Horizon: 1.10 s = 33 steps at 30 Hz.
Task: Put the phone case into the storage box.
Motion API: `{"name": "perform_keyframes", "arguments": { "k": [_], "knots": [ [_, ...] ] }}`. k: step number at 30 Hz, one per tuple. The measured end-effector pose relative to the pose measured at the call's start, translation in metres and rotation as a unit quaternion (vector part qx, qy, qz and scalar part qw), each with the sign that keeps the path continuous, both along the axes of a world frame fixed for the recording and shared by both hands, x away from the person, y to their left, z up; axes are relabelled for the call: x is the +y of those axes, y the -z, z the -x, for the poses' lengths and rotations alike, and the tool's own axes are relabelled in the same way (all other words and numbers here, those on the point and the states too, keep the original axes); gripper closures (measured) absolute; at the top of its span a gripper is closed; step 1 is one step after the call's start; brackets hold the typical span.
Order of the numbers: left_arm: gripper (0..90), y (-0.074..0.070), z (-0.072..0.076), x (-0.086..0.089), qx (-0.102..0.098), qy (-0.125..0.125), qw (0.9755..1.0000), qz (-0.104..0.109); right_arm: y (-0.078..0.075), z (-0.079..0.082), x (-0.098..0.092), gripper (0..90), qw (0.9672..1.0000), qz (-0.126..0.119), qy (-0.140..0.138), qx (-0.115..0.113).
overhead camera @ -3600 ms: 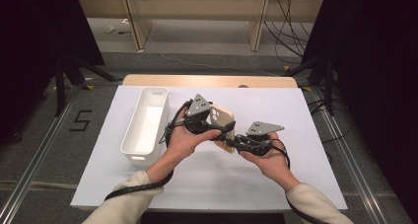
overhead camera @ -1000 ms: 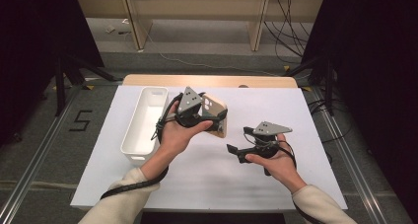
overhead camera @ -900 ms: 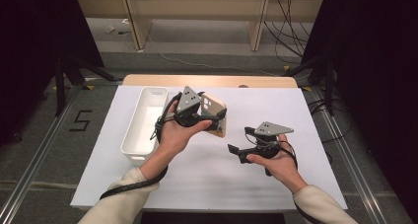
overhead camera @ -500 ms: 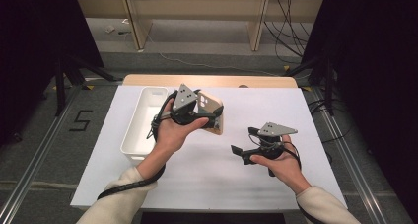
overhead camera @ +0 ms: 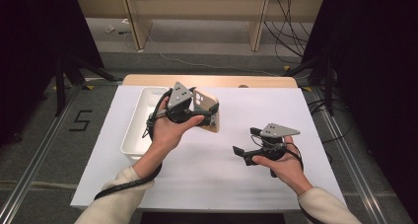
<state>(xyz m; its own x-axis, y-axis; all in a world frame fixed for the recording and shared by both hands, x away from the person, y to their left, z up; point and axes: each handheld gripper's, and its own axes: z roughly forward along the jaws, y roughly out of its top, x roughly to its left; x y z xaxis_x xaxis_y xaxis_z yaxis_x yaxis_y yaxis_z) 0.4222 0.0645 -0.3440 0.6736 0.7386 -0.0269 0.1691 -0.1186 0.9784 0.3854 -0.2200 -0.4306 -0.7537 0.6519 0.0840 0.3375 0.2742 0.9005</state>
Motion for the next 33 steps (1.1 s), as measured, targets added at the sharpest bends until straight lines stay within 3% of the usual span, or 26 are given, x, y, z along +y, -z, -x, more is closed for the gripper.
{"name": "perform_keyframes", "arguments": {
  "k": [33],
  "knots": [
    [11.3,-0.006,-0.003,0.017,-0.002,-0.016,0.9999,0.000,0.001,0.004,-0.010,4.7,1.0000,-0.005,0.006,0.002]
  ]
}}
